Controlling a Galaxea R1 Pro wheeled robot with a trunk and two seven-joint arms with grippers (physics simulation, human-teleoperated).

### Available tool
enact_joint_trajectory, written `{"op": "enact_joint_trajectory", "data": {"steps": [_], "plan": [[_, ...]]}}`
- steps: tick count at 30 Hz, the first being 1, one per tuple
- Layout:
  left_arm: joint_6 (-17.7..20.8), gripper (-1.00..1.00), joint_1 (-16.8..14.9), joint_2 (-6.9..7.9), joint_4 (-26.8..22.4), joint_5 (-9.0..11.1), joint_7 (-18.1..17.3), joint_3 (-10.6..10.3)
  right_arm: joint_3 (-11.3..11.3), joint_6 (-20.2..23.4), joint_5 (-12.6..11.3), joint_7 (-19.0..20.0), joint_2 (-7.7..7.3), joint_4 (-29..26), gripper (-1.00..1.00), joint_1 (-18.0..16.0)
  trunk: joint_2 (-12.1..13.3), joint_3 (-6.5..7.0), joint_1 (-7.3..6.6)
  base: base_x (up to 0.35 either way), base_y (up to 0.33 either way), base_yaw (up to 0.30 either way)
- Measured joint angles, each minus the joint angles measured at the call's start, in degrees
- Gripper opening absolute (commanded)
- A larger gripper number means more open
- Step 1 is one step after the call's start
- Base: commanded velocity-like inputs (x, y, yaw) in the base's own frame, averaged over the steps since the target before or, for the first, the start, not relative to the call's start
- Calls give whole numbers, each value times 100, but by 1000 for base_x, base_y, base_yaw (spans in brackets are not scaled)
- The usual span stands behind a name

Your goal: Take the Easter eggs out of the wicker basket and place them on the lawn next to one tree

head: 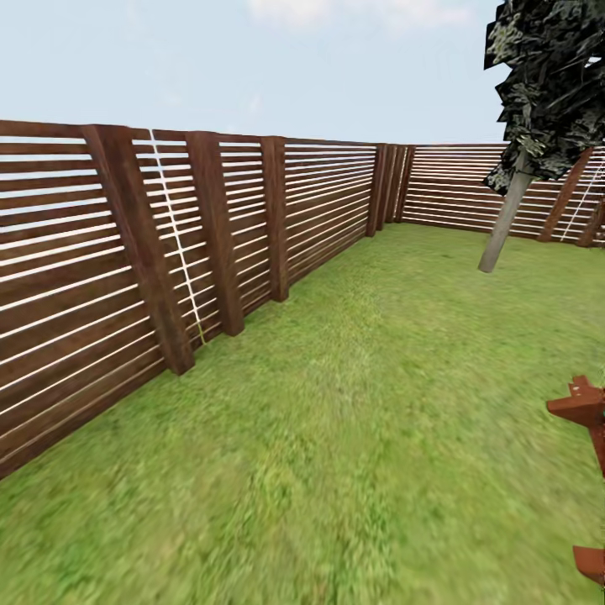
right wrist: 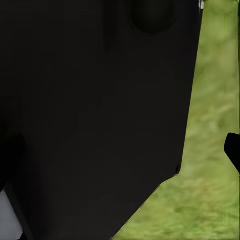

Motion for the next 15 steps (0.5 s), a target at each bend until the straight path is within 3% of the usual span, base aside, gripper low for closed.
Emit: {"op": "enact_joint_trajectory", "data": {"steps": [5, 15], "plan": [[-7, 100, 0, 1, -1, 0, 0, 0, -1, -250, -1, 0, 6, 35, 100, 0, 0, 9, 0, 334, 74, -259], [-8, 100, 0, 1, 0, 0, 0, 0, 3, -348, -7, -7, 13, 57, 100, 0, 0, 27, 0, 334, 101, -219]]}}
